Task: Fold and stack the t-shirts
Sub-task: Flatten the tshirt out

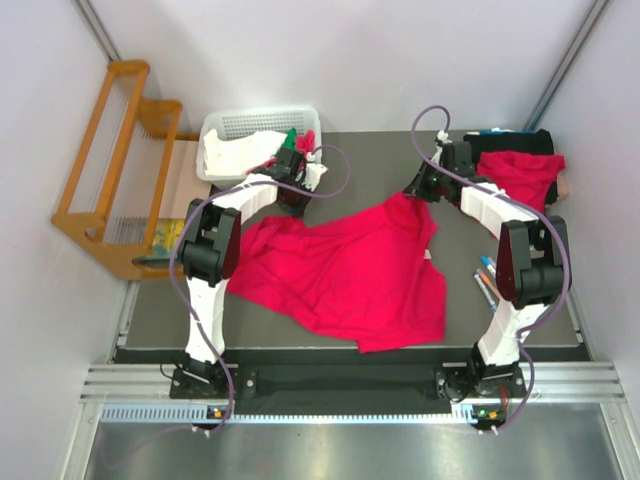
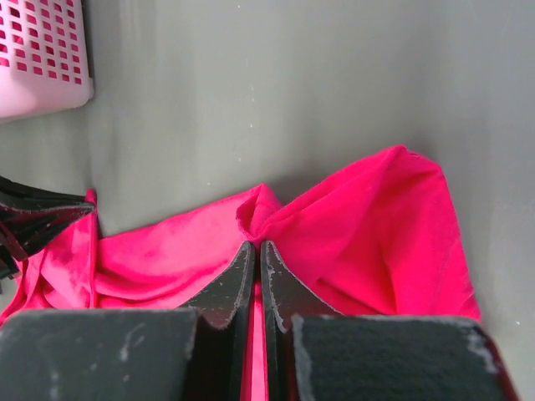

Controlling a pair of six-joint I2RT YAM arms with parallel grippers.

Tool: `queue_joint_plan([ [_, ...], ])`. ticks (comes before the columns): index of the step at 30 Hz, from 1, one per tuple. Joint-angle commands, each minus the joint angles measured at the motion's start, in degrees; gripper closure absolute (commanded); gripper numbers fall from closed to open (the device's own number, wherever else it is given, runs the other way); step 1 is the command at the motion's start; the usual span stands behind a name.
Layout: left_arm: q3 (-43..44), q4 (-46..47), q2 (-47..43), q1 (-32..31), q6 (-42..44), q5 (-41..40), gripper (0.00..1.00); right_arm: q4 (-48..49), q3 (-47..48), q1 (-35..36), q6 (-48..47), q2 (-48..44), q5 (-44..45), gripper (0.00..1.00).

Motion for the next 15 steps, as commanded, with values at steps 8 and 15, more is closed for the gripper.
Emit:
queue_joint_plan([
  [8,-1.64,1.32,-7.41,5.37,-3.87,2.08,1.0,0.78,0.97,0.69,-0.86,-3.72,-0.12,1.0],
  [15,0.73,0.61,-16.9,17.12,-7.56,5.07,1.0,-1.51,5.63,-1.93,-1.21,-4.25,0.85,1.0],
])
